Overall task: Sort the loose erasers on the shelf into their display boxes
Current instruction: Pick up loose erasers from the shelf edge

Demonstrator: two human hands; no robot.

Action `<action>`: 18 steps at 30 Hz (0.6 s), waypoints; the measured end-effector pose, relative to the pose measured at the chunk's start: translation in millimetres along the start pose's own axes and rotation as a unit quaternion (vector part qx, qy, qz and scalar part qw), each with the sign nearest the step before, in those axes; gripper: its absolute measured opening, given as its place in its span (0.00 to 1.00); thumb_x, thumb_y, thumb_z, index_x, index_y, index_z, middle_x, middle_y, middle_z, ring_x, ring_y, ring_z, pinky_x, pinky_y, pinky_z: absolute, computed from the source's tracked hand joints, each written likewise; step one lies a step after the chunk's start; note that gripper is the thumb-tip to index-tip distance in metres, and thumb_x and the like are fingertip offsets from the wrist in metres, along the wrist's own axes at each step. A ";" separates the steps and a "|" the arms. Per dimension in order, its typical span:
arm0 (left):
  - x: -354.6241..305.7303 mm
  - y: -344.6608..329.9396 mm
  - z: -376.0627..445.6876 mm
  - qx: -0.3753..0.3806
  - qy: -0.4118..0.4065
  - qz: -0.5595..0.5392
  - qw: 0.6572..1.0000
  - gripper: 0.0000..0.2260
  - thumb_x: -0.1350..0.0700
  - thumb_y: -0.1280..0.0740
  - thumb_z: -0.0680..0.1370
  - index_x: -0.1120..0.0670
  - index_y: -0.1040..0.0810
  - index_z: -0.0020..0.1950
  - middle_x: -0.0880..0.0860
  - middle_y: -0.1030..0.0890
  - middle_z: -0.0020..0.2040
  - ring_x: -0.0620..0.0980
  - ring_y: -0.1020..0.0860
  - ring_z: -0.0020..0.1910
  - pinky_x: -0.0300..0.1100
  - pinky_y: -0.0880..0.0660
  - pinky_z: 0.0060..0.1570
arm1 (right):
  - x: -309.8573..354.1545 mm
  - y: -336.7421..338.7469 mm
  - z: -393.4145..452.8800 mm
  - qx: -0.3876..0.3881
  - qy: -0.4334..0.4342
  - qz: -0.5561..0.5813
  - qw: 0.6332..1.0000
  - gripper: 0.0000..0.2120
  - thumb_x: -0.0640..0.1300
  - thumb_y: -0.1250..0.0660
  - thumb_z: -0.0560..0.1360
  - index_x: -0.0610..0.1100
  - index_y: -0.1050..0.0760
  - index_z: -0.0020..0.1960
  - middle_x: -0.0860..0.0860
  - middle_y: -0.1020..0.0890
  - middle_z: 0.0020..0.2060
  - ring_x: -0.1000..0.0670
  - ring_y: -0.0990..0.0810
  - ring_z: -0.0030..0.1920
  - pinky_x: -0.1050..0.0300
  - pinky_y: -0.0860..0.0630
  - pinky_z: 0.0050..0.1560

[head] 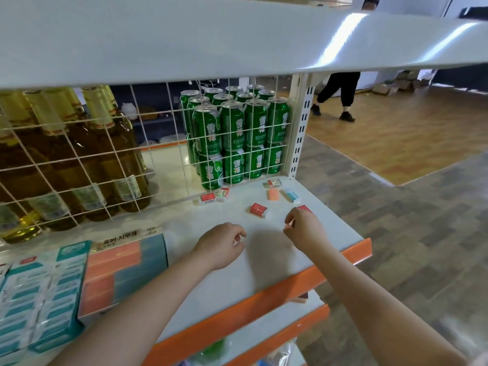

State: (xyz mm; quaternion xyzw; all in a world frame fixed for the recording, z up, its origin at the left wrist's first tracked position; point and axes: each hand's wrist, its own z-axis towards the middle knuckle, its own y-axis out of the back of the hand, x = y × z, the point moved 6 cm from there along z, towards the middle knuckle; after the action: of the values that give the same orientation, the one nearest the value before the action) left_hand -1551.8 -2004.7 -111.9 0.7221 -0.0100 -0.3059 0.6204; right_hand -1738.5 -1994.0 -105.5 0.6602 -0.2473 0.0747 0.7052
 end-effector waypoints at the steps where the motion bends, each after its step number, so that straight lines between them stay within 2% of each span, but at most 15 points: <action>1: -3.1 0.1 6.1 -0.002 -0.001 0.002 1.000 0.14 0.54 0.39 0.78 0.52 0.25 0.63 0.51 0.24 0.58 0.49 0.25 0.57 0.41 0.29 0.57 | -2.1 3.1 4.0 -0.002 -0.001 0.006 1.000 0.11 0.41 0.36 0.74 0.44 0.24 0.56 0.46 0.21 0.53 0.46 0.22 0.50 0.59 0.29 0.43; 3: -11.0 0.6 18.8 -0.007 -0.004 0.007 1.000 0.15 0.55 0.39 0.78 0.52 0.26 0.64 0.52 0.25 0.60 0.50 0.26 0.59 0.42 0.29 0.59 | -6.9 10.2 11.8 -0.008 -0.003 0.018 1.000 0.09 0.43 0.37 0.75 0.46 0.23 0.54 0.46 0.22 0.53 0.45 0.23 0.50 0.61 0.32 0.42; 5: -19.8 1.3 31.9 -0.012 -0.009 0.013 1.000 0.15 0.55 0.39 0.78 0.51 0.27 0.65 0.52 0.26 0.61 0.51 0.26 0.60 0.44 0.29 0.59 | -11.6 16.5 18.9 -0.014 0.001 0.025 1.000 0.07 0.43 0.38 0.76 0.48 0.21 0.47 0.44 0.24 0.51 0.44 0.24 0.48 0.63 0.33 0.39; 8: -30.1 -0.5 52.9 -0.025 -0.019 0.018 0.999 0.16 0.55 0.39 0.77 0.51 0.27 0.65 0.53 0.27 0.62 0.53 0.27 0.60 0.46 0.30 0.60 | -20.1 24.9 28.1 -0.023 -0.008 0.056 0.998 0.12 0.41 0.38 0.75 0.46 0.20 0.54 0.47 0.20 0.55 0.46 0.21 0.52 0.62 0.29 0.44; 10: -34.4 -2.0 67.3 -0.036 -0.020 0.035 0.999 0.17 0.54 0.40 0.78 0.53 0.28 0.67 0.54 0.28 0.64 0.54 0.29 0.62 0.46 0.32 0.62 | -27.8 29.1 33.9 -0.030 -0.028 0.099 0.994 0.13 0.39 0.39 0.74 0.47 0.19 0.54 0.47 0.18 0.54 0.48 0.20 0.45 0.65 0.28 0.36; 12: -38.8 -4.2 81.2 -0.038 -0.023 0.056 0.997 0.19 0.53 0.41 0.79 0.55 0.31 0.69 0.55 0.31 0.67 0.54 0.34 0.67 0.45 0.36 0.66 | -36.3 33.0 38.5 -0.042 -0.046 0.143 0.988 0.12 0.38 0.39 0.74 0.46 0.20 0.53 0.47 0.18 0.54 0.50 0.22 0.41 0.68 0.30 0.31; 15: -46.5 -9.9 100.0 -0.013 -0.032 0.090 0.995 0.22 0.52 0.41 0.79 0.56 0.37 0.73 0.55 0.39 0.74 0.52 0.46 0.75 0.45 0.43 0.70 | -47.1 36.9 44.0 -0.057 -0.052 0.181 0.981 0.11 0.36 0.37 0.74 0.42 0.20 0.53 0.47 0.18 0.50 0.51 0.23 0.42 0.64 0.31 0.38; 18: -48.2 -20.5 115.2 0.036 -0.025 0.106 0.993 0.28 0.49 0.41 0.79 0.54 0.45 0.76 0.52 0.47 0.77 0.51 0.51 0.76 0.47 0.47 0.73 | -58.6 33.4 49.1 -0.052 -0.063 0.244 0.966 0.10 0.33 0.37 0.72 0.39 0.22 0.52 0.47 0.21 0.44 0.50 0.21 0.37 0.65 0.28 0.34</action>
State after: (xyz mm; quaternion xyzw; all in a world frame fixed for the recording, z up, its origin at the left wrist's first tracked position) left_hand -1650.8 -2083.6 -114.6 0.7310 -0.1126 -0.2559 0.6225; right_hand -1816.0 -2024.7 -101.6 0.5461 -0.4484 0.1894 0.6818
